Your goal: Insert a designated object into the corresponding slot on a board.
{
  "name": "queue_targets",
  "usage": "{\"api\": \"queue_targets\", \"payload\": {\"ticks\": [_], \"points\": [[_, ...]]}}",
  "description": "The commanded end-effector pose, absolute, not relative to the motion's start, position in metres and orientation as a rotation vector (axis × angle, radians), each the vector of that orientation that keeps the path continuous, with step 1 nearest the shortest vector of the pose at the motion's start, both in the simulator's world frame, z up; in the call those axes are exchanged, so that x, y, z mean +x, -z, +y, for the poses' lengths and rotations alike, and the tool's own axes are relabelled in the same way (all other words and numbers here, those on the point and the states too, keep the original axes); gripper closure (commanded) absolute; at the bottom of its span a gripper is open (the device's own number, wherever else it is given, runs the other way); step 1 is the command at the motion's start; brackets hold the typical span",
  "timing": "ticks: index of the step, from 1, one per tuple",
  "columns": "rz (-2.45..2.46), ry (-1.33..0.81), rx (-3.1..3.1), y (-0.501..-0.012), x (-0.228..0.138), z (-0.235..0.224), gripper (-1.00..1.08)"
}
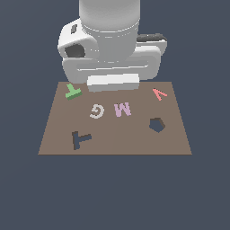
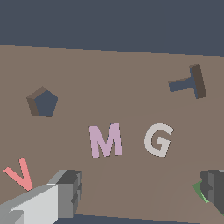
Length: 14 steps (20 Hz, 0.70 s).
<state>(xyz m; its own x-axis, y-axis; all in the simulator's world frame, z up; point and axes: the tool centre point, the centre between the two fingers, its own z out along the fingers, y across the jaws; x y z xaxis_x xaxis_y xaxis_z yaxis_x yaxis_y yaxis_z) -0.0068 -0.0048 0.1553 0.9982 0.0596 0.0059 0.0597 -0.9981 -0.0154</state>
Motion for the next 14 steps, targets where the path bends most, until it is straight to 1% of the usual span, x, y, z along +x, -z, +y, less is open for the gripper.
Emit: {"api": "queue_targets", "payload": {"ticks": [1, 7, 14], "points": [[-0.135, 0.008, -3.124, -0.149, -0.015, -0.014, -0.92], [-0.273, 0.006, -3.118, -0.128, -0.038, -0.042, -0.92], [-0.473, 0.003, -3.098, -0.098, -0.067, -0.088, -0.92]]}}
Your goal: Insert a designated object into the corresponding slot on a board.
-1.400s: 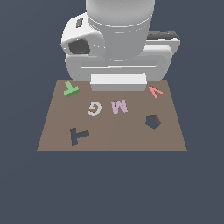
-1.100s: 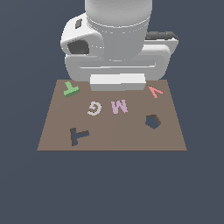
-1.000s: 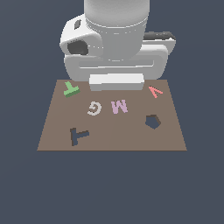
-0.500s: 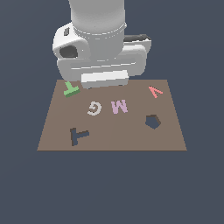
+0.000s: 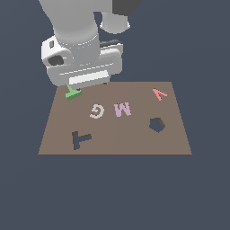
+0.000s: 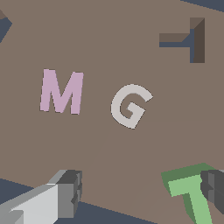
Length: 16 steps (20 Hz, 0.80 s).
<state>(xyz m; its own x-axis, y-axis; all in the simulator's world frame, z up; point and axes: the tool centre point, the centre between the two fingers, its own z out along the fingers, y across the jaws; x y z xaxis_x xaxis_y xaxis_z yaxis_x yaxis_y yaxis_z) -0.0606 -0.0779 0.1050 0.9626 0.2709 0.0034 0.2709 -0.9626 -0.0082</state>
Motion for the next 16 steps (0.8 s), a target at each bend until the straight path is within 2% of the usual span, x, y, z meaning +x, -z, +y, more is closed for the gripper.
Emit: {"api": "queue_targets", "payload": {"ticks": [1, 16], "points": [[-0.500, 0.003, -3.094, -0.094, -0.070, -0.095, -0.92], [-0.762, 0.000, -3.047, -0.054, -0.094, -0.164, -0.92]]}}
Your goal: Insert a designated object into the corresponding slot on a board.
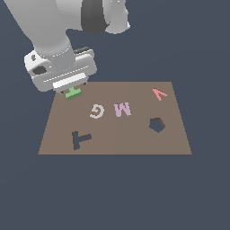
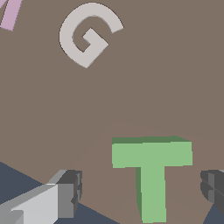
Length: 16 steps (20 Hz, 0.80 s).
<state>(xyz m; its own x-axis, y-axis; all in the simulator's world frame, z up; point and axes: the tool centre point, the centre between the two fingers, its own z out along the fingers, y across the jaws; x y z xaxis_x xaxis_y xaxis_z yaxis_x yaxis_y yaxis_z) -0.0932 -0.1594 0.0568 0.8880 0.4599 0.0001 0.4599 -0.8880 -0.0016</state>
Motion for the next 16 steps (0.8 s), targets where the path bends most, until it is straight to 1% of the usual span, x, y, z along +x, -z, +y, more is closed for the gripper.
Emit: {"api": "queue_targets", "payload": {"ticks": [1, 10, 16], "points": [[-0.770, 0.000, -3.045, -0.053, -0.094, -0.166, -0.92], [-0.786, -0.001, -3.041, -0.049, -0.095, -0.172, -0.92], [-0.790, 0.000, -3.040, -0.033, -0.094, -0.172, -0.92]]}}
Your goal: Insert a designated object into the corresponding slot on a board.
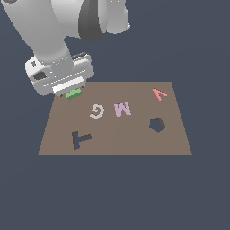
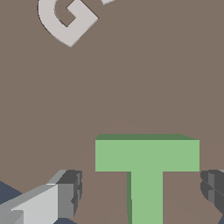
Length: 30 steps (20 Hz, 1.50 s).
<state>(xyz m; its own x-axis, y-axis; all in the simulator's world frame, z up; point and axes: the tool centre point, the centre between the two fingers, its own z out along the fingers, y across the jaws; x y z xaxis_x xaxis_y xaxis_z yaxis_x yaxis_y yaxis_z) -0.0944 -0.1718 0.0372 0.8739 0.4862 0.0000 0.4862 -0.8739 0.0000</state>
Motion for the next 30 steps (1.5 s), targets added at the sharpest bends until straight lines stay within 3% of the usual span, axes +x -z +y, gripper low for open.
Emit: {"api": "queue_targets", "payload": {"ticks": [1, 3, 4, 30], "points": [[0.790, 0.000, 3.041, -0.0312, -0.0945, -0.1719, -0.92], [0.790, 0.000, 3.041, -0.0299, -0.0946, -0.1721, -0.92], [0.790, 0.000, 3.041, -0.0299, -0.0946, -0.1721, 1.08], [0.698, 0.000, 3.063, -0.0338, -0.0918, -0.1646, 1.08]]}}
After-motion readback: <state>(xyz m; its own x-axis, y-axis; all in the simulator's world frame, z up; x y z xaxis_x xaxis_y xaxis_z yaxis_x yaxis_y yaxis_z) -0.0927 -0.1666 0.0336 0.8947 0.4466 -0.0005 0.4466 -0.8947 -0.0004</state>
